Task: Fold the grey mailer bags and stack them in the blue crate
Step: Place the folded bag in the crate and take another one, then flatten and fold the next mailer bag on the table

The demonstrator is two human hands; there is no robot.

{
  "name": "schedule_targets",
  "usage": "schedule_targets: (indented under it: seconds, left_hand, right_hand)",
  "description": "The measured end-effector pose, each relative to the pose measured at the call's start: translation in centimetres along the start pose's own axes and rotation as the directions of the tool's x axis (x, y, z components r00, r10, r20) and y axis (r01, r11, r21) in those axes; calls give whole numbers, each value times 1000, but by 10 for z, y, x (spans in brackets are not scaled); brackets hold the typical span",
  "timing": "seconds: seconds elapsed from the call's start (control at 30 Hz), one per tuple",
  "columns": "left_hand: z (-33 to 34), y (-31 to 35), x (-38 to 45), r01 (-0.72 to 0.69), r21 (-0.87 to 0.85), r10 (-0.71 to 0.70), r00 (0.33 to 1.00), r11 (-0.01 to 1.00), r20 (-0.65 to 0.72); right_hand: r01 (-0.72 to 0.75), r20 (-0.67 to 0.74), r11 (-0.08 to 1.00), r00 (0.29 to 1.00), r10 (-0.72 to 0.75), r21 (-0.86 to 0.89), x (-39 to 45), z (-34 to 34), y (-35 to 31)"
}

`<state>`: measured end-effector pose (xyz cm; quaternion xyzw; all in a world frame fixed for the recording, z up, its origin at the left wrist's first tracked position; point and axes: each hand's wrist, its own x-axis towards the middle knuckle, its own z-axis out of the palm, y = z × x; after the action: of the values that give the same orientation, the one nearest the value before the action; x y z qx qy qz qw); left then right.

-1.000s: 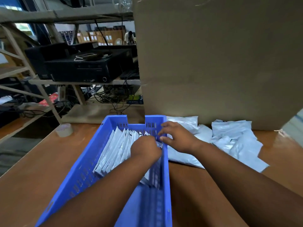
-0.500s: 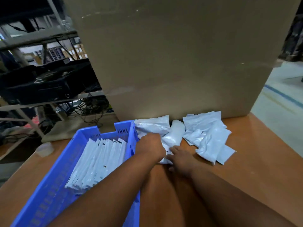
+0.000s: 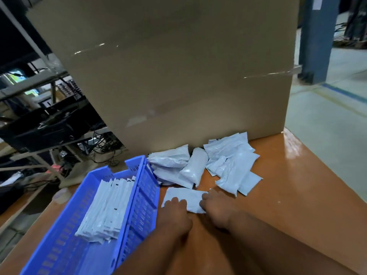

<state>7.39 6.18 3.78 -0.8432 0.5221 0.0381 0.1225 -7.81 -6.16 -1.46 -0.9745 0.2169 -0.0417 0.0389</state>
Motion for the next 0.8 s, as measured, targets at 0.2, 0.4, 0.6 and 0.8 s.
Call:
schedule_targets:
  seconds: [0.2, 0.4, 0.6, 0.8]
  left_hand:
    - [32, 5, -12, -286, 9, 286, 958, 958, -16]
    - [62, 56, -53, -407, -19, 406, 913, 913, -46]
    - [81, 113, -91, -514, -78, 479, 836, 854, -268]
    - [76, 159, -114, -546, -70, 505, 810, 835, -297]
  right_hand:
    - [74, -8, 989, 997, -74, 130, -70, 1, 17]
    - [43, -18, 975, 999, -40, 217, -157, 5, 41]
    - [-23, -29, 967, 999, 32, 255, -242, 0, 57]
    - [-150, -115, 975, 979, 170, 161, -269, -6, 57]
